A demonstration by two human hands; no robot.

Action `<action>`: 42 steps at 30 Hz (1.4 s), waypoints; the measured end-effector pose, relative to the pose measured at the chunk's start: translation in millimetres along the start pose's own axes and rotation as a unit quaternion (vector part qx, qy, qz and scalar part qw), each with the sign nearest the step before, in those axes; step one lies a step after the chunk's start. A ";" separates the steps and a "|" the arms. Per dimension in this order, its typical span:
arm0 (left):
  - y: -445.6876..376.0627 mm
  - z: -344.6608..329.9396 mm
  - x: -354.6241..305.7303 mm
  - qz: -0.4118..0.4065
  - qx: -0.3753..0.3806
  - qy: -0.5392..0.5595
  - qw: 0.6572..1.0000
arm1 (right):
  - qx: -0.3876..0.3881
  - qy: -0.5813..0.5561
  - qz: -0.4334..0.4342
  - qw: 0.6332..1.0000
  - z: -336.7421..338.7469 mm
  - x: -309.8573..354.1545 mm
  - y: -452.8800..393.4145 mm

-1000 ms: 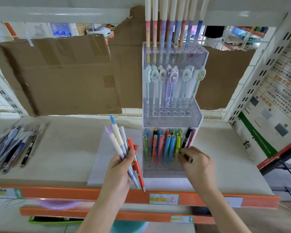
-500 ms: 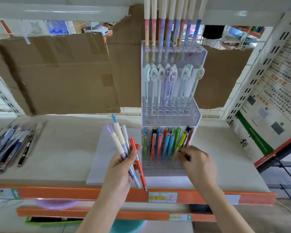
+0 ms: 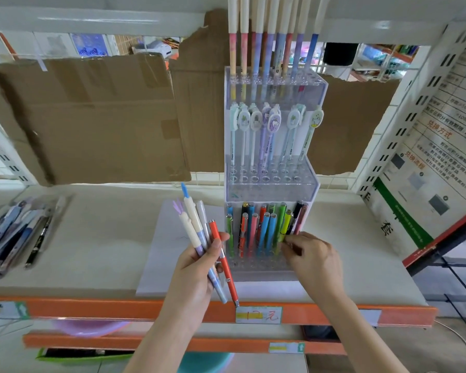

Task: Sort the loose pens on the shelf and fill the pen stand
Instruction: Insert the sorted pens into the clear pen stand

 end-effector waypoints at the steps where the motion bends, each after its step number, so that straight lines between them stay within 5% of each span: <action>1: 0.2 -0.5 -0.1 -0.001 0.000 0.000 1.000 | 0.001 -0.002 0.001 1.000 -0.4 -0.9 -0.6; 17: 0.3 1.8 0.8 0.006 -0.009 -0.004 1.000 | -0.011 -0.069 0.071 0.995 4.7 11.8 -6.4; 42: 0.6 -5.1 3.0 0.006 0.007 0.002 1.000 | -0.011 -0.080 0.055 0.995 5.8 9.5 3.7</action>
Point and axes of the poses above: each hand's wrist, its own y-axis away from the middle knuckle, its own z-axis out of the back of the hand, x = y × z, the point moved 8 cm from there along -y, towards the middle knuckle, and after that the axes turned 14 degrees about y, right-handed, at the moved point
